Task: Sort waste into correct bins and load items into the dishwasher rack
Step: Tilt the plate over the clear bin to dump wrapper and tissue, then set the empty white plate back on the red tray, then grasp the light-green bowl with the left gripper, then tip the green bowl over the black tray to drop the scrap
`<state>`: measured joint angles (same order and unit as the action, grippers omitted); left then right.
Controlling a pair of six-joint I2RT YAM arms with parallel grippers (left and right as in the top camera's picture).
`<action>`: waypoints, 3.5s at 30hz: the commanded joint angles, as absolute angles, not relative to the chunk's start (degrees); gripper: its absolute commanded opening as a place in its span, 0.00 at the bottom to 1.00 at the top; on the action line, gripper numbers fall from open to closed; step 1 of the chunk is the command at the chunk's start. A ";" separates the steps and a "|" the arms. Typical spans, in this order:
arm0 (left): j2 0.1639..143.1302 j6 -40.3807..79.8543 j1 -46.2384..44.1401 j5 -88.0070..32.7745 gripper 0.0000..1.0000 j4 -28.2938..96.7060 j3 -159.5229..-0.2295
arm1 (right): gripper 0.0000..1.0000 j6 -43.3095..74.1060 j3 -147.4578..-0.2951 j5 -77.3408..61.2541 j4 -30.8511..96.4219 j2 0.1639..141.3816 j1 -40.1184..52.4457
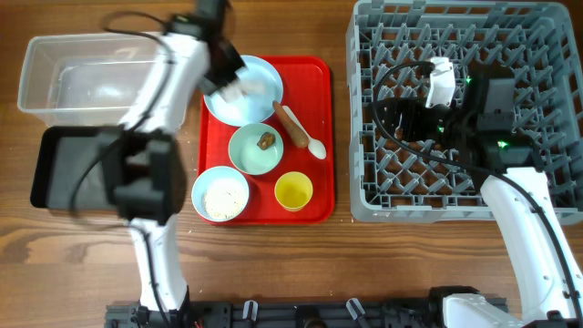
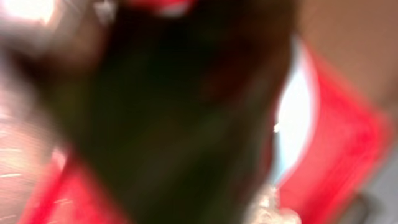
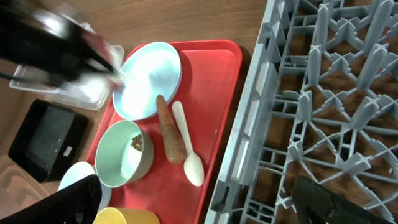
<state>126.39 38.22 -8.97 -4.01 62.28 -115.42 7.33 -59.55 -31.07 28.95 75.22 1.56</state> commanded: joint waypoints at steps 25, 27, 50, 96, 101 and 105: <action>116.22 -0.40 8.23 -24.32 1.00 72.42 -120.03 | 1.00 7.66 -60.64 -32.01 27.88 76.09 1.80; 116.16 -0.43 6.17 -28.97 1.00 78.04 -120.01 | 1.00 7.64 -60.64 -31.99 27.88 76.09 1.80; 117.62 30.26 -29.28 -5.45 0.77 61.91 -98.65 | 1.00 7.66 -60.64 -31.46 27.68 76.09 1.78; 100.29 -17.82 38.17 -66.94 0.04 66.72 -77.49 | 1.00 9.23 -60.64 -29.63 29.36 76.18 1.80; 100.29 -17.56 48.95 -84.68 0.04 66.74 -76.36 | 1.00 9.28 -60.64 -29.63 29.21 76.18 1.80; 100.29 -14.11 50.70 -85.60 0.04 66.78 -76.36 | 1.00 9.43 -60.64 -29.61 29.21 76.18 1.80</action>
